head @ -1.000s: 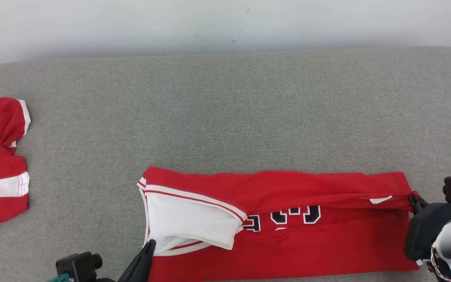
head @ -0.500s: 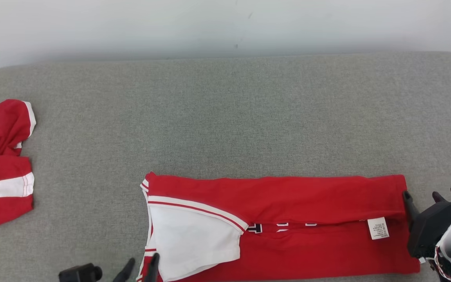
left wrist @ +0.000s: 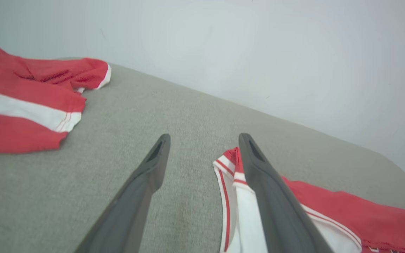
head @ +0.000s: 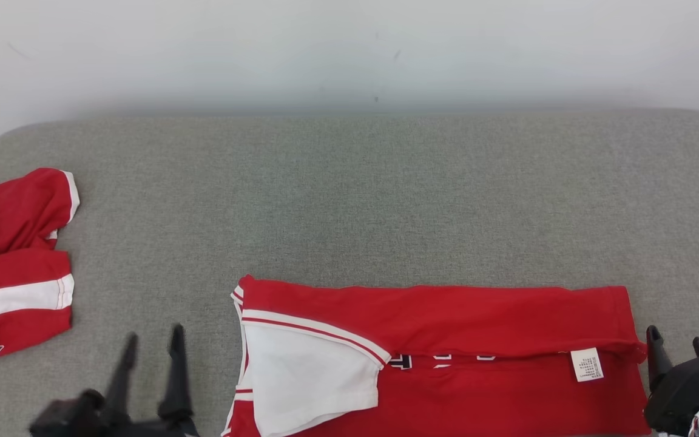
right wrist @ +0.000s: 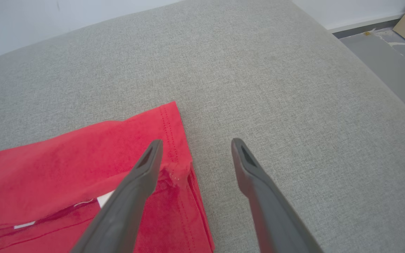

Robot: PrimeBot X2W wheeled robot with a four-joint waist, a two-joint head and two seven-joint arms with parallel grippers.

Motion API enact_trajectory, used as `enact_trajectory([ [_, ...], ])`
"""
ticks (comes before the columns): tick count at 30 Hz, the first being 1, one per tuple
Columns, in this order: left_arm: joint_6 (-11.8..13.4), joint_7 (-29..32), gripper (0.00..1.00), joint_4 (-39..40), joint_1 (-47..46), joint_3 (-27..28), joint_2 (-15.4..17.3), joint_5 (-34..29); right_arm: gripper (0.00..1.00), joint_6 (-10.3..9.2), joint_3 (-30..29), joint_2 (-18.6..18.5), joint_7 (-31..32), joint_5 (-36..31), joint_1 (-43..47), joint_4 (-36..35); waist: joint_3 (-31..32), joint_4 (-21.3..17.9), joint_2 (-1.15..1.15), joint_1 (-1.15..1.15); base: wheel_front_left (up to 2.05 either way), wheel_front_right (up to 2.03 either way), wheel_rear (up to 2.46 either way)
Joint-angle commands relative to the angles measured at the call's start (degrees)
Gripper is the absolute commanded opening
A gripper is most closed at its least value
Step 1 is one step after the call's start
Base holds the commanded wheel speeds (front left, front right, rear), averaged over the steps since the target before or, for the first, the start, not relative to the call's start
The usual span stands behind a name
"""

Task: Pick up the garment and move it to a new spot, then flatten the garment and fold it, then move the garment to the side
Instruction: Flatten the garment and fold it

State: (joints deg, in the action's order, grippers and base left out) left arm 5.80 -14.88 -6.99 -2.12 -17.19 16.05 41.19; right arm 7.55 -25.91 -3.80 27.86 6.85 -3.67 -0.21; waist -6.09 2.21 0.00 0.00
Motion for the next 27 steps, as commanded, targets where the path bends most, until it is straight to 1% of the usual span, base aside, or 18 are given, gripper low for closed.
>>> enact_trajectory([
  [1,-0.2,-0.3,1.0,1.4,-1.0,2.5,-1.1,-3.7,1.0,-0.14,-0.2,0.5,-0.7,0.1,0.5,0.7,0.4,0.2,0.0,0.0,0.0,0.0,0.0],
  [4,-1.9,-0.3,1.0,4.1,0.6,8.4,-5.0,-12.3,1.0,-0.14,-0.2,0.8,-1.8,0.2,0.4,2.6,0.6,0.2,0.0,0.0,0.0,0.0,0.0],
  [7,-4.2,-0.3,1.0,6.8,1.6,13.2,-8.8,-19.1,1.0,-0.14,-0.4,0.9,-2.2,0.1,-0.4,4.5,0.7,0.1,0.0,0.0,0.0,0.0,0.0],
  [10,-6.5,-0.3,1.0,7.1,2.8,15.0,-11.1,-23.9,1.0,-0.14,-0.4,1.0,-1.7,-0.5,-1.2,6.6,0.7,0.0,0.0,0.0,0.0,0.0,0.0],
  [15,-8.6,-0.3,1.0,4.4,3.4,16.0,-12.5,-29.1,1.0,-0.14,0.3,1.0,-0.2,-1.8,-2.9,9.0,0.6,-0.1,0.0,0.0,0.0,0.0,0.0],
  [22,-10.0,-0.3,1.0,1.0,2.8,16.5,-12.8,-31.5,1.0,-0.14,0.0,1.0,3.1,-3.6,-5.0,11.2,-0.7,0.2,0.0,0.0,0.0,0.0,0.0],
  [27,-10.9,-0.3,1.0,-3.2,1.5,15.6,-12.6,-32.8,1.0,-0.14,0.3,0.7,5.4,-5.8,-6.1,13.0,-1.9,0.6,0.0,0.0,0.0,0.0,0.0],
])
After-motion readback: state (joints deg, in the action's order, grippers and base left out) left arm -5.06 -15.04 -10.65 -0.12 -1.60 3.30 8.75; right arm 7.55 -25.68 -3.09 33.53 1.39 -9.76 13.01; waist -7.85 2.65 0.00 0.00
